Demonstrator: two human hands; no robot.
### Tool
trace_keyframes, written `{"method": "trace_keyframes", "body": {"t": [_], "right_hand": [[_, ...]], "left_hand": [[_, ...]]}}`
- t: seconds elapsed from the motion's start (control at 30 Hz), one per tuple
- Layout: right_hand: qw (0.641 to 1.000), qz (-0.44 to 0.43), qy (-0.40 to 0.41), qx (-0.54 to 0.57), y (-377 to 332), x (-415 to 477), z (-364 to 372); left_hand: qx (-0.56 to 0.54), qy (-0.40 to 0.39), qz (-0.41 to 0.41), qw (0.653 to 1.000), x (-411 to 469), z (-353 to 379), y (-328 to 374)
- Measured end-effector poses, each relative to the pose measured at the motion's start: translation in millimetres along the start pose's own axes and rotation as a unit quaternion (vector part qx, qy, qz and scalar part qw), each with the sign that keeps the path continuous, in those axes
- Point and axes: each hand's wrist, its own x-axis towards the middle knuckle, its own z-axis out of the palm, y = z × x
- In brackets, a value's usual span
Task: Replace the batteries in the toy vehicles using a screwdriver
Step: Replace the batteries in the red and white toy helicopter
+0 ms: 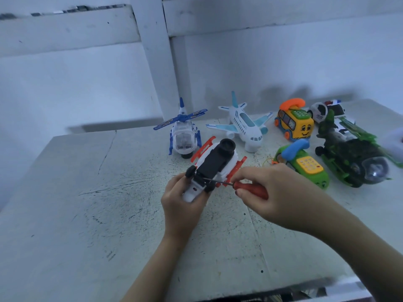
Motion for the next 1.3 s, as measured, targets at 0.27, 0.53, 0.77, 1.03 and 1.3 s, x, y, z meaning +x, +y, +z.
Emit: {"method": "trace_keyframes", "body": {"t": [0.27, 0.53, 0.77, 1.03, 1.3], "right_hand": [[0.997, 0.002, 0.053, -0.047, -5.2, -11.0, 21.2], [0.995, 0.076, -0.003, 0.070, 2.5, -8.0, -8.5], [0.987, 0.088, -0.012, 0.135, 9.3, -7.7, 4.9], [0.992, 0.055, 0.116, 0.010, -5.8, -21.1, 38.5], [0.981, 0.040, 0.190, -0.006, -9.1, -20.6, 31.6]], "left_hand": [[-0.021, 0.019, -0.039, 0.999, 2.6, 4.6, 16.4], [0.016, -0.009, 0.020, 1.000, -0.5, 3.7, 16.1], [0.025, -0.012, 0.020, 0.999, 0.0, 4.4, 17.2], [0.027, 0.010, -0.022, 0.999, 5.4, 11.1, 25.5], [0.031, -0.001, -0.016, 0.999, 8.1, 8.3, 20.8]]}}
